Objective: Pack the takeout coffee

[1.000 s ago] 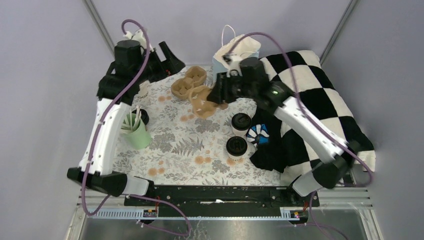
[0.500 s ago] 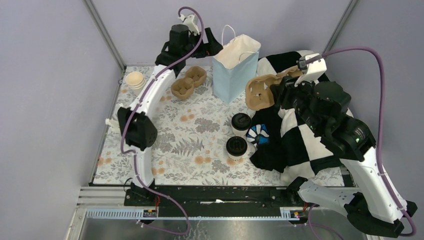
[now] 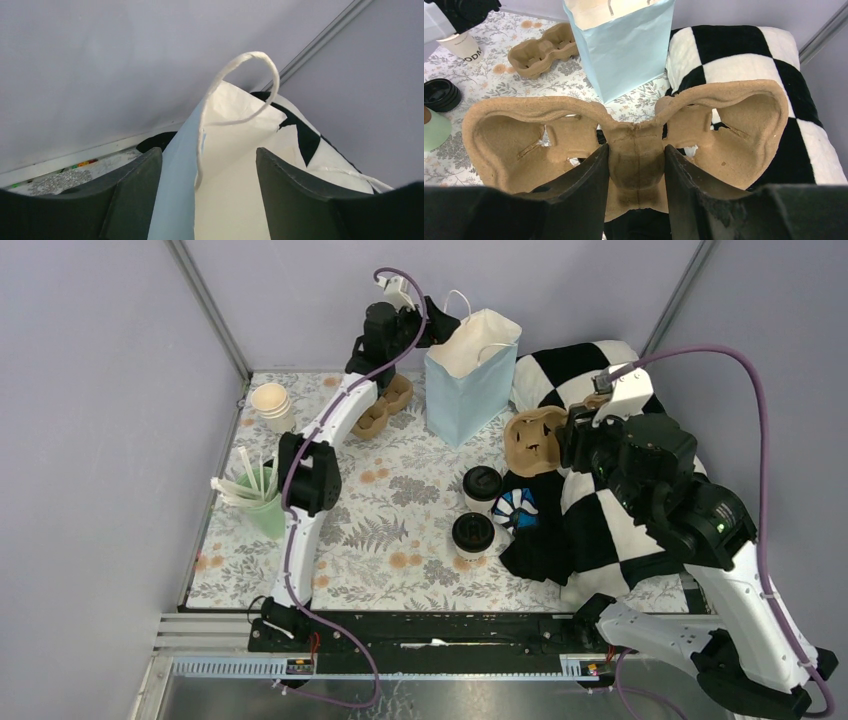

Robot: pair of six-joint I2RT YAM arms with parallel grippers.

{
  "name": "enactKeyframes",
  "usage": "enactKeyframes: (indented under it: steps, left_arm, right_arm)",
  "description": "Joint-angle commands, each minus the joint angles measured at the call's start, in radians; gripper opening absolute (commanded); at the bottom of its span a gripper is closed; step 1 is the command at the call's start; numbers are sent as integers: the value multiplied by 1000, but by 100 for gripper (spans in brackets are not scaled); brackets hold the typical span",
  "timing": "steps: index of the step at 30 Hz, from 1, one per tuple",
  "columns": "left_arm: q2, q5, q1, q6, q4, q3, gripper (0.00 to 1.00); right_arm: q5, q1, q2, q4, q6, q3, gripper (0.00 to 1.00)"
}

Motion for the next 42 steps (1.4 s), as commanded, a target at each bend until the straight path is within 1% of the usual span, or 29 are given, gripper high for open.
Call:
enactKeyframes:
  steps: [1, 3, 6, 7, 11, 12, 14, 16, 21, 25, 27, 32, 36, 39, 40, 42]
  left_arm:
    - [42, -41, -7, -84, 206, 72, 66]
    - [62, -76, -9, -96, 238, 81, 57]
    - [102, -104, -13, -96, 234, 137, 48]
    - [115, -107, -14, -101, 226, 159, 44]
    - [116, -108, -10, -146, 233, 174, 11]
    - [107, -107, -8, -160, 223, 174, 6]
    - [69, -87, 1, -191, 185, 156, 1]
    - [0, -42, 19, -223, 152, 90, 0]
    - [-233, 102, 82, -332, 107, -180, 0]
    - [-413, 189, 127, -373, 19, -344, 0]
    - [-493, 185, 143, -378, -40, -417, 0]
    - [-664, 266, 180, -447, -65, -630, 0]
    - [-795, 324, 187, -433, -134, -762, 0]
    - [-885, 334, 192, -348, -249, -818, 0]
    - [-912, 347, 194, -329, -267, -845, 0]
    - [-965, 383, 193, -317, -244, -923, 0]
  right_arm:
    - [47, 1, -23, -16, -18, 23, 47]
    - [47, 1, -23, -21, -21, 23, 47]
    - [43, 1, -21, -26, -28, 24, 47]
    - [41, 1, -19, -25, -30, 25, 47]
    - [30, 1, -8, -14, -38, 30, 47]
    - [24, 2, -4, -10, -38, 30, 47]
    - [2, 1, 4, 9, -37, 27, 47]
    - [-46, 1, 19, 23, -37, 24, 47]
    - [-197, 1, 91, 12, -35, 61, 47]
    - [-339, 1, 178, -11, -43, 135, 47]
    - [-399, 2, 224, -15, -49, 180, 47]
    - [-538, 1, 348, -25, -55, 308, 47]
    - [-656, 1, 461, -77, -49, 453, 47]
    - [-713, 2, 528, -139, -14, 581, 47]
    - [-734, 1, 543, -156, 2, 615, 47]
    - [-794, 1, 568, -175, 30, 668, 47]
